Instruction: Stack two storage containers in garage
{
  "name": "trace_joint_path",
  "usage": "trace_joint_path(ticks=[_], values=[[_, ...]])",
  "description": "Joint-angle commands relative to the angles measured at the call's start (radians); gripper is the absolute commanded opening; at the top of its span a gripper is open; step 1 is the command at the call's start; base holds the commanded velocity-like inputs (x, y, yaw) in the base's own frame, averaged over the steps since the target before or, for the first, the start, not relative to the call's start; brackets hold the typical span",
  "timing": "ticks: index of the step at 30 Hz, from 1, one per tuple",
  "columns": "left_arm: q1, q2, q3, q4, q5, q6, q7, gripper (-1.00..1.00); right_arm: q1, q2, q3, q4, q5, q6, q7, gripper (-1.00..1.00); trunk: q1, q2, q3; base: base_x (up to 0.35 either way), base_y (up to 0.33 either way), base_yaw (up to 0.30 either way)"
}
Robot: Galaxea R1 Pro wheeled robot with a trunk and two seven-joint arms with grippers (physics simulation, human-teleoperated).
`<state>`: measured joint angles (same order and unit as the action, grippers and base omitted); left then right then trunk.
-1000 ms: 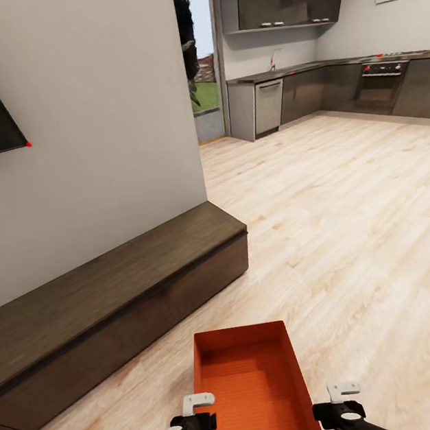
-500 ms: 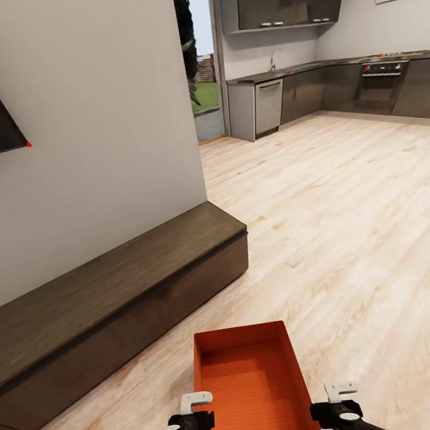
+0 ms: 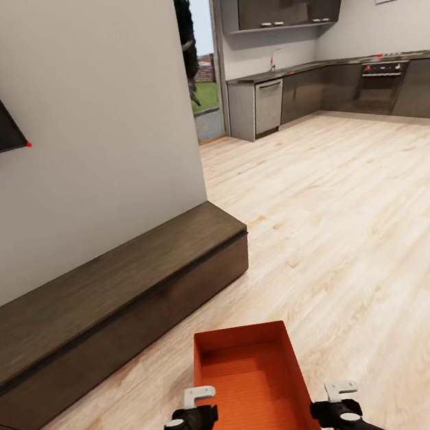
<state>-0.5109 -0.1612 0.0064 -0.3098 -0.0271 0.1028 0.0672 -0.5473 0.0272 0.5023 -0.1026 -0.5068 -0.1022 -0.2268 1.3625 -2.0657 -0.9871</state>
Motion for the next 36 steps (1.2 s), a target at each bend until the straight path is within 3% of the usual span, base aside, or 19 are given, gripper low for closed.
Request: trace_joint_path(ticks=[1,14,36], values=[[0.000,-0.002,0.000,-0.003,-0.002,0.006,0.003,1.00,-0.001,0.000,0.009,0.001,-0.010,-0.004,-0.003,1.00,0.000,0.000,-0.001,0.000,0.000,0.000],[0.000,-0.004,-0.002,-0.003,-0.002,0.006,0.005,1.00,-0.001,-0.001,0.009,0.000,-0.010,-0.004,-0.003,1.00,0.000,0.000,-0.001,0.000,0.000,0.000],[0.000,-0.003,-0.005,-0.006,-0.002,0.006,0.006,1.00,-0.001,-0.001,0.010,0.000,-0.010,-0.004,-0.003,1.00,0.084,-0.154,-0.070,0.000,0.000,0.000]])
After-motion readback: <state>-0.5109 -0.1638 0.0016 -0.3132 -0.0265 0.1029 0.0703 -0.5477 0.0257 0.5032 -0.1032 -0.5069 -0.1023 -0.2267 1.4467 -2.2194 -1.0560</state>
